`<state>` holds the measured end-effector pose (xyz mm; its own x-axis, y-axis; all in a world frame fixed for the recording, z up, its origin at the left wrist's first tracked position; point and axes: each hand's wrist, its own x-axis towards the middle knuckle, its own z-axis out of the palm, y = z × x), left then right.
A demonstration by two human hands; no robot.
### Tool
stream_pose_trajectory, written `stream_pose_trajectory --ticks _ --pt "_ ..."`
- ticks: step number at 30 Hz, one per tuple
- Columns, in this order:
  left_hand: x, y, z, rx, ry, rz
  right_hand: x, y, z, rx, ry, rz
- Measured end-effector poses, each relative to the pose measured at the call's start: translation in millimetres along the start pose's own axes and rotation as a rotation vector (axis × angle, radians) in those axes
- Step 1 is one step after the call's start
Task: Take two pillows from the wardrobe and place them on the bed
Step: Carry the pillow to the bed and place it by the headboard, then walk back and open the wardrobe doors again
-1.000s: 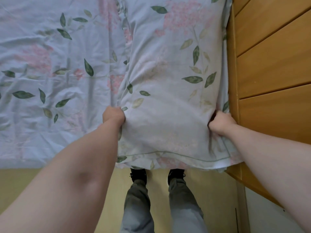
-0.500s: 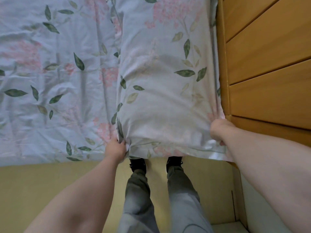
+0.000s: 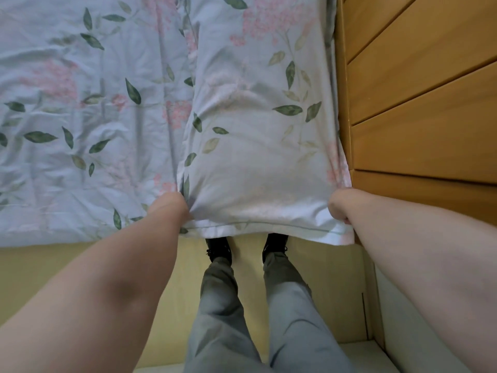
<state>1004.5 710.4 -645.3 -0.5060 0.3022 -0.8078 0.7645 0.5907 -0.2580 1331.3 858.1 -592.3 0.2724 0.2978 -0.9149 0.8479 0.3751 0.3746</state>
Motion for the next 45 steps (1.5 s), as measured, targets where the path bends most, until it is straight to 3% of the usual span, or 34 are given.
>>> stream_pose_trajectory --ticks 4,7,12,20,30,37,45 --pt "-40.1 2.5 -5.6 0.008 0.153 -0.029 -14.3 5.7 -1.7 0.024 0.116 -0.047" --pt "-73.0 3.1 -20.0 0.013 0.196 0.044 -60.6 5.3 -16.7 0.042 0.256 -0.092" --pt "-151.5 -8.7 -63.3 -0.264 0.281 0.255 -140.0 -11.5 -47.0 0.264 0.493 -0.376" --pt "-290.2 -92.9 -112.1 -0.720 0.479 0.349 -302.7 -59.2 -44.0 0.561 0.732 -0.795" --pt "-387.9 -281.5 -70.2 -1.188 0.709 0.154 -487.6 -198.1 -9.2 0.530 0.692 -1.185" --pt "-416.3 -424.0 -26.5 -1.327 0.869 -0.030 -591.0 -329.3 36.7 0.375 0.629 -1.390" --pt "-449.1 -559.2 11.5 -1.308 1.101 -0.341 -696.2 -456.9 95.0 0.144 0.536 -1.616"
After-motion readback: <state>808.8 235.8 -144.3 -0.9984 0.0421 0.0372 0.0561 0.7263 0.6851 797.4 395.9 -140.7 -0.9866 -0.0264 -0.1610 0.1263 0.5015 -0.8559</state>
